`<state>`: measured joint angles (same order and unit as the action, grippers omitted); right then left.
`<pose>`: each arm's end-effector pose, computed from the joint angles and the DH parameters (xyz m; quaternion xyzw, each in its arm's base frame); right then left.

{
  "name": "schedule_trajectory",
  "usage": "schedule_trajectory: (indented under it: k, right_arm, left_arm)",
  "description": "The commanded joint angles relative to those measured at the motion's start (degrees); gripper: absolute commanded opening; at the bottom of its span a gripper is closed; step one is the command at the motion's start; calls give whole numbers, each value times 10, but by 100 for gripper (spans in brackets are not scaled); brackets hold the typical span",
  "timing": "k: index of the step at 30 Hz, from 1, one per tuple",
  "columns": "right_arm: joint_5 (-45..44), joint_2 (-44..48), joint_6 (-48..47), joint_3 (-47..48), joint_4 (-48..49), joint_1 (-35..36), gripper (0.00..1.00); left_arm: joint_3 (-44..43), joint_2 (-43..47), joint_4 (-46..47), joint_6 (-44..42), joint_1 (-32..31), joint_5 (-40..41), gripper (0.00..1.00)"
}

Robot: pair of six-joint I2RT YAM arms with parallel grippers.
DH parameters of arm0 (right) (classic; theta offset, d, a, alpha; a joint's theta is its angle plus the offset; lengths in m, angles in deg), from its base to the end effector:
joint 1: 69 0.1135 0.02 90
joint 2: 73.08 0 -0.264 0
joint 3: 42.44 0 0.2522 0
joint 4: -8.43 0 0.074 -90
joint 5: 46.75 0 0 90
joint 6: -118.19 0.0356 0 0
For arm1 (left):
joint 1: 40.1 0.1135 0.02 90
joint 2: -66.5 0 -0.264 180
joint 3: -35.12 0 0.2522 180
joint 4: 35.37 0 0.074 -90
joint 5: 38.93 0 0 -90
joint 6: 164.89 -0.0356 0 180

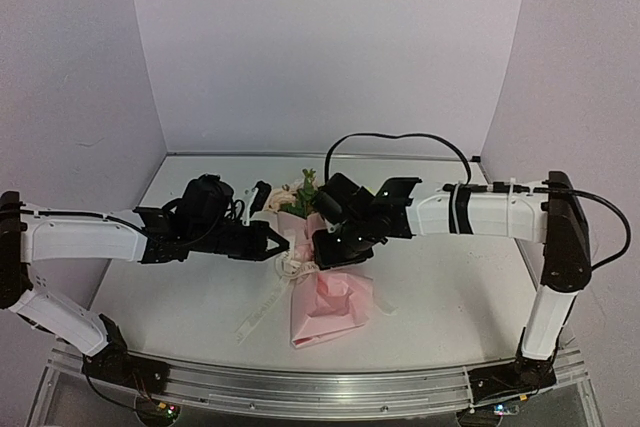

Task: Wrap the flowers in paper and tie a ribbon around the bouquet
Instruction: Cross the half-tied ribbon over the folded bouquet.

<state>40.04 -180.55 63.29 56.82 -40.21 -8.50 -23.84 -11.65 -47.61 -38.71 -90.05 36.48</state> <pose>0.2030 0.3548 0.2376 -0.2028 0.9364 0.1932 0.2114 0.1839 -0.2327 0.2324 0.1654 0.8515 -0.4122 0.2789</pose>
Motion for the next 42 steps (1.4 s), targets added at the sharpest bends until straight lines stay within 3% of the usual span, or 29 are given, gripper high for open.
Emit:
schedule_trajectory:
  k: [1,25,42]
  right_arm:
    - [3,-15,11,36,20,26,44]
    - [-57,-131,46,126,-23,25,37]
    - [-60,-146,46,136,-47,25,13]
  left_arm:
    - [-15,12,5,7,-2,21,0]
    - [-8,35,0,2,-2,21,0]
    - [-2,42,0,3,-2,23,0]
